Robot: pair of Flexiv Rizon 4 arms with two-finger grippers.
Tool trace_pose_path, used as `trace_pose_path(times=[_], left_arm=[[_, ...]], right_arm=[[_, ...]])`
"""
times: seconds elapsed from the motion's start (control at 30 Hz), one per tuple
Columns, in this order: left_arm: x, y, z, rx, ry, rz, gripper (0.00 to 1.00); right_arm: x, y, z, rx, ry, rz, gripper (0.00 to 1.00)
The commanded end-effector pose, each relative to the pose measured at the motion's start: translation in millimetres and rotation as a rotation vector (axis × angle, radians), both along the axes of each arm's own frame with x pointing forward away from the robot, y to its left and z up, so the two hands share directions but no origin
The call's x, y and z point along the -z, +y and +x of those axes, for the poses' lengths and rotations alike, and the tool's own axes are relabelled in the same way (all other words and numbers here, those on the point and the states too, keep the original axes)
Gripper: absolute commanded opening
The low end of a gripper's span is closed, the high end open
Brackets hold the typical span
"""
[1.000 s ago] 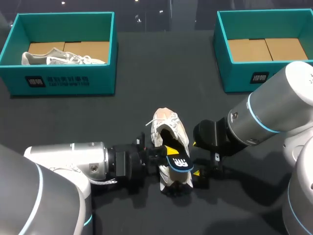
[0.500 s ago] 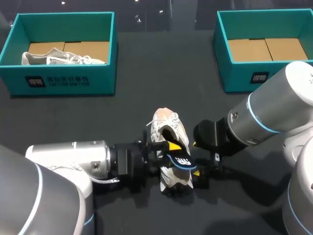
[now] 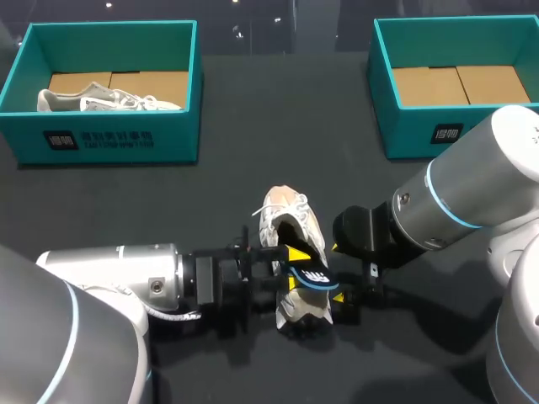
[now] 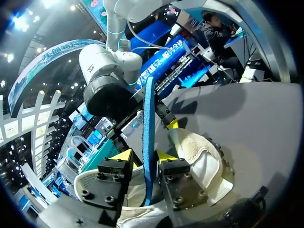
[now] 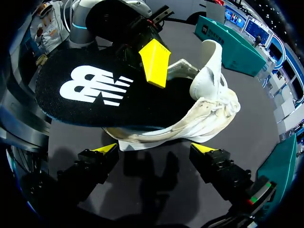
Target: Take the shoe out of the shoebox, open the shoe tongue, remove and reinsert the insole, then place the shoe into the shoebox
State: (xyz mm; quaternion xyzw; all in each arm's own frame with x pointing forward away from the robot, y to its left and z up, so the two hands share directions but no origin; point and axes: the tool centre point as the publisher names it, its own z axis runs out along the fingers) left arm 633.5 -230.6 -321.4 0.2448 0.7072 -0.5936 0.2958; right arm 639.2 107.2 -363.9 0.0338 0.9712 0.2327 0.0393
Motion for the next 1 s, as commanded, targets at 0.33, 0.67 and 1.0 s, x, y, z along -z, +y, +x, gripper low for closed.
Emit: trace_pose_path(times=[0.33,0.67,1.0], left_arm=[[1,-3,-8.2,0.035,-0.003,0.037,0.0],[19,-3,6.9,0.026,-0.044,0.064,0.0],[34,-1,26.1,-0.016,-0.065,0.098,0.0]], right_arm=[[0,0,-1.5,0.002,-0.002,-0.002,1.0],[0,0,-1.5,0.002,-0.002,-0.002,1.0],[0,0,-1.5,0.002,-0.002,-0.002,1.0]])
